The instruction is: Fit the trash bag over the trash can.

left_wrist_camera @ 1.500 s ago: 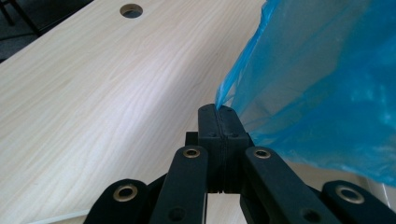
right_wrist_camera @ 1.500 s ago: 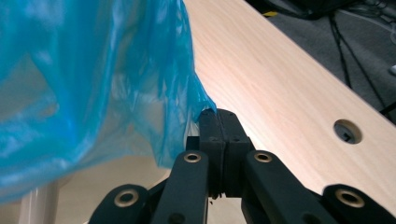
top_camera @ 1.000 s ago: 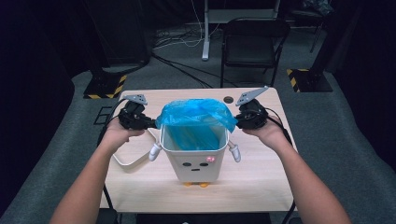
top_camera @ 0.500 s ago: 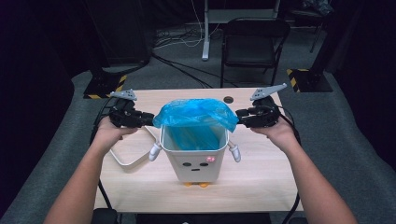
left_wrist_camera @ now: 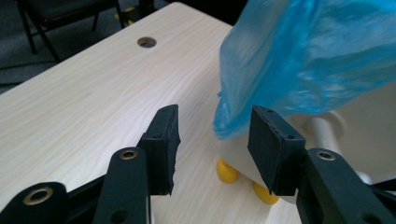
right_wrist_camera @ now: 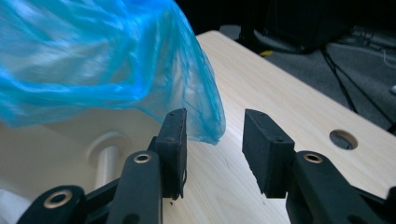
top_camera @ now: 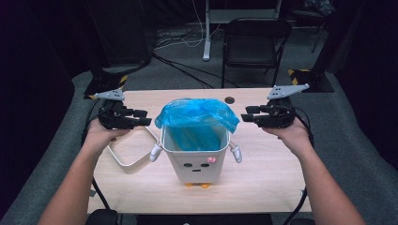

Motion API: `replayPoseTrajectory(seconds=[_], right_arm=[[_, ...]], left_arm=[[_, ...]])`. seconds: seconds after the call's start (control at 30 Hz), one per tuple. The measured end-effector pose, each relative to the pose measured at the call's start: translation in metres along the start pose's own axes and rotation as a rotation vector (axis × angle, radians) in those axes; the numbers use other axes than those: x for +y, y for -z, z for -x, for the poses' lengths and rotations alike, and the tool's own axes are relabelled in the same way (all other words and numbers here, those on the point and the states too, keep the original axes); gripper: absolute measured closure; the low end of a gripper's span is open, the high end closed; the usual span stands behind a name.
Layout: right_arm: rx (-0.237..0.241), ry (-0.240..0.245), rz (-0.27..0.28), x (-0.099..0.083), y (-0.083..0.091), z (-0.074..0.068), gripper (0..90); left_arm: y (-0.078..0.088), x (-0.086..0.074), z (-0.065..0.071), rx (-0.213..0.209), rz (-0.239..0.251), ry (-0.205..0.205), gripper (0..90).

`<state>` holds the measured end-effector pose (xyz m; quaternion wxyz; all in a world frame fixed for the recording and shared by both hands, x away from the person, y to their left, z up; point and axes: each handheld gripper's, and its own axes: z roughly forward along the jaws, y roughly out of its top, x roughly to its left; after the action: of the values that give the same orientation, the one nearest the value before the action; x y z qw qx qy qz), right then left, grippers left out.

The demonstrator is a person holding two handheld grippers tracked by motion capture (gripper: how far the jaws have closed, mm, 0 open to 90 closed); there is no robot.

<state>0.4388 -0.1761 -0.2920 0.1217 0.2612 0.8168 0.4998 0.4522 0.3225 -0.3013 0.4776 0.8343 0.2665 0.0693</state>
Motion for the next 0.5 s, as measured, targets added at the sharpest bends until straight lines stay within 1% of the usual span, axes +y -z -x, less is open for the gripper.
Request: replayPoseTrajectory(seconds=[0.03, 0.07, 0.1, 0.17, 0.2, 0.23, 0.27, 0.3, 0.33, 0.37, 0.4, 0.43, 0.47, 0.5], right_arm=[[0.021, -0.003, 0.038, 0.002, 0.008, -0.002, 59.4], [0.035, 0.001, 0.063, 0.003, 0.013, -0.004, 59.4], [0.035, 0.001, 0.063, 0.003, 0.013, -0.004, 59.4], [0.066, 0.006, 0.106, 0.006, 0.019, -0.008, 59.3], [0.084, 0.011, 0.130, 0.007, 0.022, -0.010, 59.2], [0.104, 0.011, 0.148, 0.009, 0.024, -0.012, 59.0], [0.138, 0.018, 0.169, 0.012, 0.026, -0.017, 58.5], [0.152, 0.025, 0.173, 0.014, 0.026, -0.020, 58.3], [0.152, 0.025, 0.173, 0.014, 0.026, -0.020, 58.3], [0.171, 0.044, 0.174, 0.018, 0.026, -0.026, 57.8], [0.171, 0.044, 0.174, 0.018, 0.026, -0.026, 57.8], [0.198, 0.065, 0.174, 0.022, 0.026, -0.033, 57.1], [0.198, 0.065, 0.174, 0.022, 0.026, -0.033, 57.1], [0.213, 0.076, 0.176, 0.023, 0.026, -0.037, 56.8]], left_arm=[[0.003, 0.001, 0.002, -0.005, 0.011, -0.008, 51.4], [0.008, 0.003, 0.008, -0.023, 0.043, -0.020, 51.1], [0.008, 0.003, 0.008, -0.023, 0.043, -0.020, 51.1], [0.012, 0.006, 0.013, -0.036, 0.068, -0.037, 50.9], [0.013, 0.007, 0.015, -0.042, 0.076, -0.039, 50.6], [0.014, 0.009, 0.017, -0.047, 0.083, -0.045, 50.3], [0.014, 0.012, 0.020, -0.053, 0.086, -0.052, 49.5], [0.013, 0.017, 0.025, -0.069, 0.084, -0.073, 49.1], [0.013, 0.017, 0.025, -0.069, 0.084, -0.073, 48.7], [0.012, 0.023, 0.031, -0.080, 0.082, -0.095, 48.4], [0.012, 0.023, 0.031, -0.080, 0.082, -0.095, 47.9], [0.010, 0.028, 0.037, -0.097, 0.086, -0.111, 47.6], [0.010, 0.028, 0.037, -0.097, 0.086, -0.111, 47.3], [0.009, 0.031, 0.040, -0.101, 0.085, -0.118, 47.3]])
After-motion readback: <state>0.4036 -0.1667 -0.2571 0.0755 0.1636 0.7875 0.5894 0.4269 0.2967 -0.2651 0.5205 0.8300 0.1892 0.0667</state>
